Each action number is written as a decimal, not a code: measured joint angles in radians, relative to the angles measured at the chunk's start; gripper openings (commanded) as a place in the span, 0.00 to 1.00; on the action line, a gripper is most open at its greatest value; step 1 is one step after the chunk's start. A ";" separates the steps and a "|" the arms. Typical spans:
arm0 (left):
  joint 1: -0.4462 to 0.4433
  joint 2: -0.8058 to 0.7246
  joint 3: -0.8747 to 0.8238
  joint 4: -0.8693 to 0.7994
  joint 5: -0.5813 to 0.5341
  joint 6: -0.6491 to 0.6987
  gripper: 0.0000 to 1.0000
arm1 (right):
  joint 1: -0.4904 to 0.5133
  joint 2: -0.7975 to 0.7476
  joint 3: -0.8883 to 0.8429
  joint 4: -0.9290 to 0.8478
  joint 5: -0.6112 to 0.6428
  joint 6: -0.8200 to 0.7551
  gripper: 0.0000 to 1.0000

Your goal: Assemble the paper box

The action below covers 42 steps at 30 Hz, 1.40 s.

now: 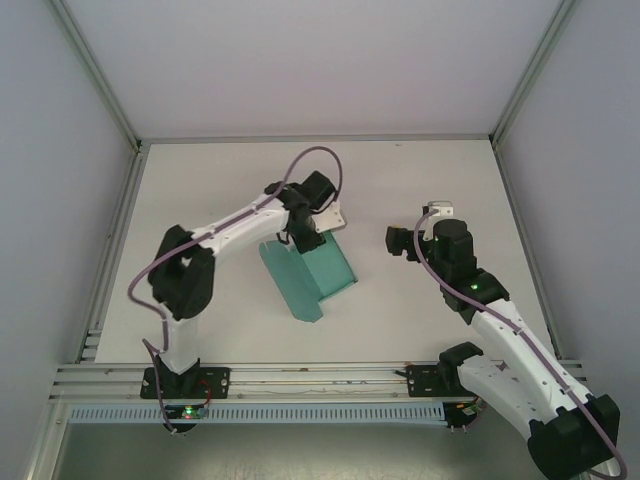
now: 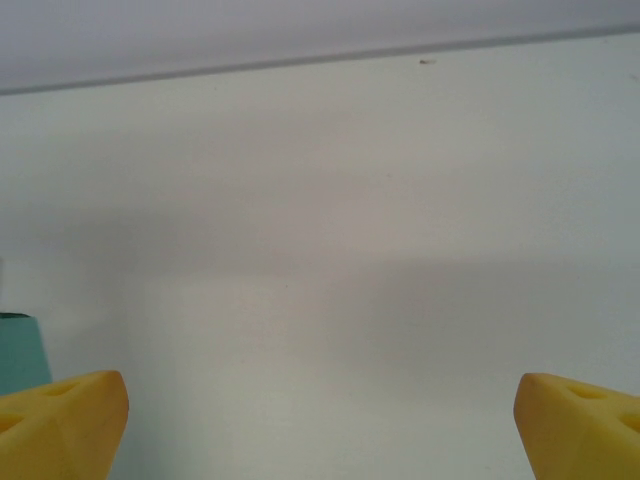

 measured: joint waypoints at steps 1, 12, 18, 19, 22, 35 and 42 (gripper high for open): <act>-0.011 0.036 0.022 -0.019 -0.025 0.014 0.00 | -0.008 0.000 -0.003 -0.006 -0.007 0.001 0.98; -0.074 0.250 0.155 -0.106 -0.105 0.124 0.24 | -0.071 0.029 -0.043 -0.015 -0.076 0.000 0.99; -0.074 0.277 0.214 -0.115 -0.096 0.159 0.49 | -0.084 0.042 -0.056 -0.016 -0.108 -0.010 0.98; -0.074 0.276 0.218 -0.120 -0.092 0.164 0.52 | -0.084 0.042 -0.056 -0.015 -0.112 -0.011 0.98; -0.074 0.269 0.220 -0.128 -0.064 0.180 0.55 | -0.084 0.042 -0.057 -0.015 -0.126 -0.021 0.98; -0.073 0.182 0.220 -0.141 0.031 0.210 0.67 | -0.084 0.042 -0.057 -0.015 -0.182 -0.063 0.99; -0.042 0.189 0.269 -0.151 0.039 0.205 0.66 | -0.084 0.042 -0.057 -0.015 -0.196 -0.064 0.98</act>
